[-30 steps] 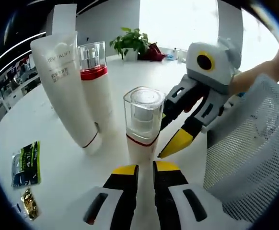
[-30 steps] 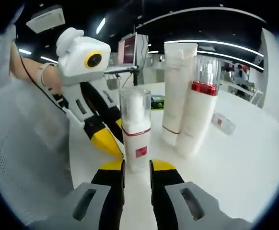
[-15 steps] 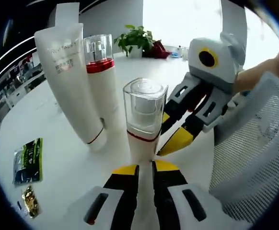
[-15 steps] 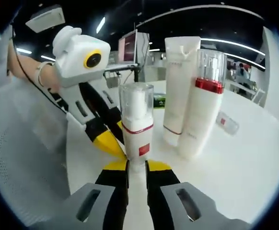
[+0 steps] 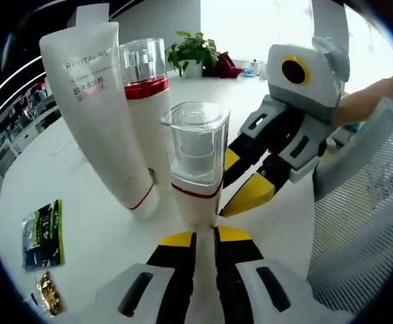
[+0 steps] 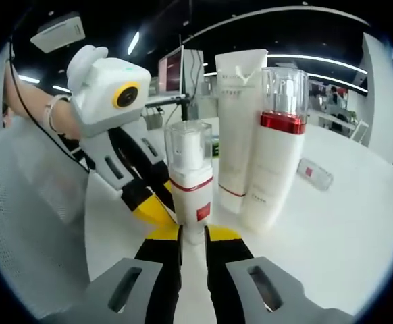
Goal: Arrange the skincare products in the storage area until every visible bottle or jar stands upright without overlapping.
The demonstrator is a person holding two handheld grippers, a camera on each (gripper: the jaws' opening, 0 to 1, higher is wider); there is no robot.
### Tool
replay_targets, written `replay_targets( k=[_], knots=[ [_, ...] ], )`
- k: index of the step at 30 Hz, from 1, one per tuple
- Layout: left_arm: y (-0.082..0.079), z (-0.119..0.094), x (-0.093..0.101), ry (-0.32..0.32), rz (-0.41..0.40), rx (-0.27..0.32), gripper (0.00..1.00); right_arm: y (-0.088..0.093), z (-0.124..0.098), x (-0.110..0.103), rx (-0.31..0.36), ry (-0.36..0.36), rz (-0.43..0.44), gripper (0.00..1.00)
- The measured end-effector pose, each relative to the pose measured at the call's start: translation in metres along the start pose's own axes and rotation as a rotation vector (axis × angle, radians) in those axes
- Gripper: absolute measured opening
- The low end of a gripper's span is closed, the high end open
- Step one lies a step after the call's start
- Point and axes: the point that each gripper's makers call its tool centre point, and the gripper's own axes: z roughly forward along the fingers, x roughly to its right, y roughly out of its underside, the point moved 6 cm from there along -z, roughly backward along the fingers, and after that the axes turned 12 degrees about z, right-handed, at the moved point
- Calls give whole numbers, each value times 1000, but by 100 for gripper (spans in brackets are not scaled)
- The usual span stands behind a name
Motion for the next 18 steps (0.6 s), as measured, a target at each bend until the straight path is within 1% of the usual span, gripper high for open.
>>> replay_targets(
  k=[6,9,18],
  knots=[
    [0,4,-9,-5,-24,2,11,1,3,4,6,20,10,12],
    [1,6,-10,-12,-34,-3,11,1,6,9,18,31,38,9],
    [2,10,-16,-17,-45,-10,11,0,10,13,19,47,49,8]
  ],
)
